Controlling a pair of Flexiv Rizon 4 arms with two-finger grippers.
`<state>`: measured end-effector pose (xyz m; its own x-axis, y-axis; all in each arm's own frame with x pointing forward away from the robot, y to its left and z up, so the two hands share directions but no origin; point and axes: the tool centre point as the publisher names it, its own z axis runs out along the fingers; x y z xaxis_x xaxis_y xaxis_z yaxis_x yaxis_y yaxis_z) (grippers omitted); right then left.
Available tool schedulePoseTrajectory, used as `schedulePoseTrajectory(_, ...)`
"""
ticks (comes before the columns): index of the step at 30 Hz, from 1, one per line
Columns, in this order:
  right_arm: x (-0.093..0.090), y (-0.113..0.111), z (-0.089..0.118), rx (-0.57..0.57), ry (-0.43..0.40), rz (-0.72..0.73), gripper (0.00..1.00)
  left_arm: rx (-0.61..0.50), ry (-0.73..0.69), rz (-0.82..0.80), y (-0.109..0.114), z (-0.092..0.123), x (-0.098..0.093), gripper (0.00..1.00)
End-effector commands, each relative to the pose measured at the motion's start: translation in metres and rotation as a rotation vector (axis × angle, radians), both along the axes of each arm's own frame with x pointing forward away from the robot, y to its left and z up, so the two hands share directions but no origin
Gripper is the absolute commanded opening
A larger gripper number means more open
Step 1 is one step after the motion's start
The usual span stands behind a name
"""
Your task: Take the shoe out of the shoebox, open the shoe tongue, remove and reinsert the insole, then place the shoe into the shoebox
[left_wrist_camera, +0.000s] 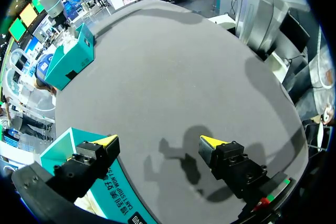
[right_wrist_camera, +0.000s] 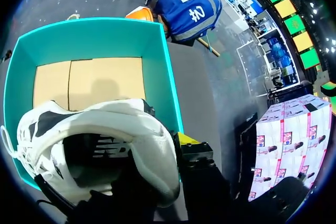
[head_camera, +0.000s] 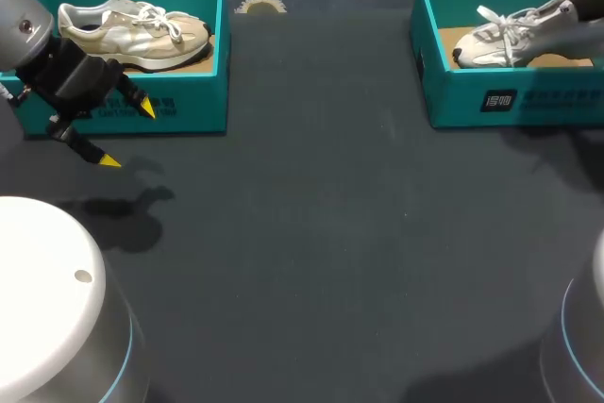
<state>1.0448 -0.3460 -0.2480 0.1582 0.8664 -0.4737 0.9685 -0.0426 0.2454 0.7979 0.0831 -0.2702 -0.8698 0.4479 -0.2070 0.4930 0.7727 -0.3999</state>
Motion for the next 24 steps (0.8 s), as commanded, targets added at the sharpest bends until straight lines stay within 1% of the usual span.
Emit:
schedulePoseTrajectory(1, 0.000, 0.001, -0.005, 0.007, 0.007, -0.001, 0.00, 0.002, -0.002, 0.000, 0.000, 0.000, -0.001, 1.00)
schedulePoseTrajectory(6, -0.005, 0.003, -0.013, 0.019, 0.024, -0.008, 0.00, 0.002, -0.002, 0.000, 0.000, 0.000, -0.001, 1.00)
schedulePoseTrajectory(9, -0.005, 0.004, -0.014, 0.026, 0.033, -0.010, 0.00, 0.002, -0.002, 0.000, 0.000, 0.000, -0.001, 1.00)
schedulePoseTrajectory(15, -0.006, 0.008, -0.024, 0.038, 0.058, -0.012, 0.00, 0.002, -0.002, 0.000, 0.000, 0.000, -0.001, 1.00)
schedulePoseTrajectory(24, -0.013, 0.013, -0.032, 0.052, 0.067, -0.011, 0.00, 0.002, -0.002, 0.000, 0.000, 0.000, -0.001, 1.00)
